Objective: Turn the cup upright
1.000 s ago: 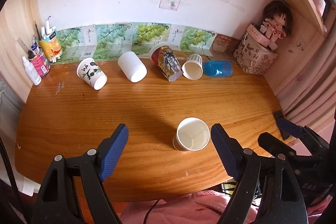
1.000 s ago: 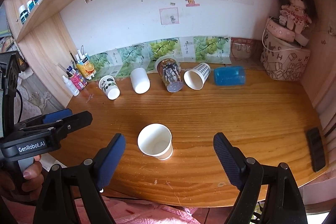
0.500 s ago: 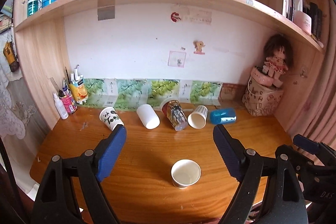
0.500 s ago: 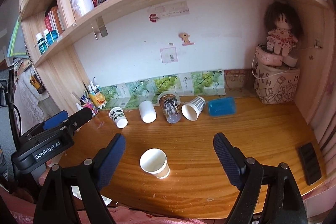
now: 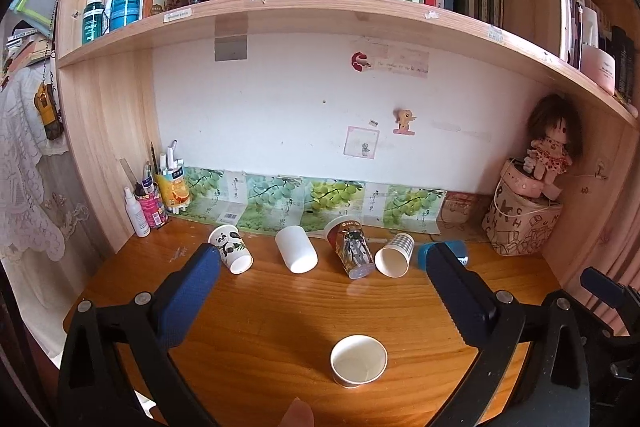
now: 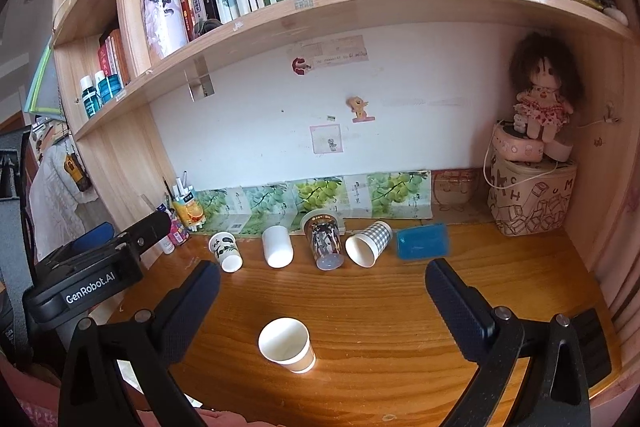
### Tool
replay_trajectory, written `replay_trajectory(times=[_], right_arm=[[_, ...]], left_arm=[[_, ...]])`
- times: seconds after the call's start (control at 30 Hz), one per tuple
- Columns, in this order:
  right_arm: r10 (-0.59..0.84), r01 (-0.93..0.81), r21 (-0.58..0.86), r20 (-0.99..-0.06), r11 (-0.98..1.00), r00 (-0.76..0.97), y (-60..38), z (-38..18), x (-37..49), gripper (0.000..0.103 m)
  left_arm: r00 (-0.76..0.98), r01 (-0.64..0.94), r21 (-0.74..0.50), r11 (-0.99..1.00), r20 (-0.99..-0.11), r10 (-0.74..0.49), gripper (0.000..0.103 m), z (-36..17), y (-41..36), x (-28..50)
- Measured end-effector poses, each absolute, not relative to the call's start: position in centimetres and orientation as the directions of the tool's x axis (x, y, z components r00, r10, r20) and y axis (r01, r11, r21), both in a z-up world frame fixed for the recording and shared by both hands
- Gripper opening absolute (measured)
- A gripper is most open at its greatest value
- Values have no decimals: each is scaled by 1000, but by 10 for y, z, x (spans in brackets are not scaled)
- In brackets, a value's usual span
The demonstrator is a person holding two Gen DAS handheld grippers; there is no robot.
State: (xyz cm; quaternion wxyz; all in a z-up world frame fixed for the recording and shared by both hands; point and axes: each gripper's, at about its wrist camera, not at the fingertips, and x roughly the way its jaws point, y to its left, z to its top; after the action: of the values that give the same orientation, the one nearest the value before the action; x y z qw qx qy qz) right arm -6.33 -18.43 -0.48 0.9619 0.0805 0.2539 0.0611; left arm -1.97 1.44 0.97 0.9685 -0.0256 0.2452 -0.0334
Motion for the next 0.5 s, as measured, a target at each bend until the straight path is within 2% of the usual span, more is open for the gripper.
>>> replay_trajectory(times=[0.5], right_arm=[[189,-97,206,-491,974,851,-186,-10,-44,103]], left_arm=[[865,34,-55,998,-499,-57,103,4,11,-2]])
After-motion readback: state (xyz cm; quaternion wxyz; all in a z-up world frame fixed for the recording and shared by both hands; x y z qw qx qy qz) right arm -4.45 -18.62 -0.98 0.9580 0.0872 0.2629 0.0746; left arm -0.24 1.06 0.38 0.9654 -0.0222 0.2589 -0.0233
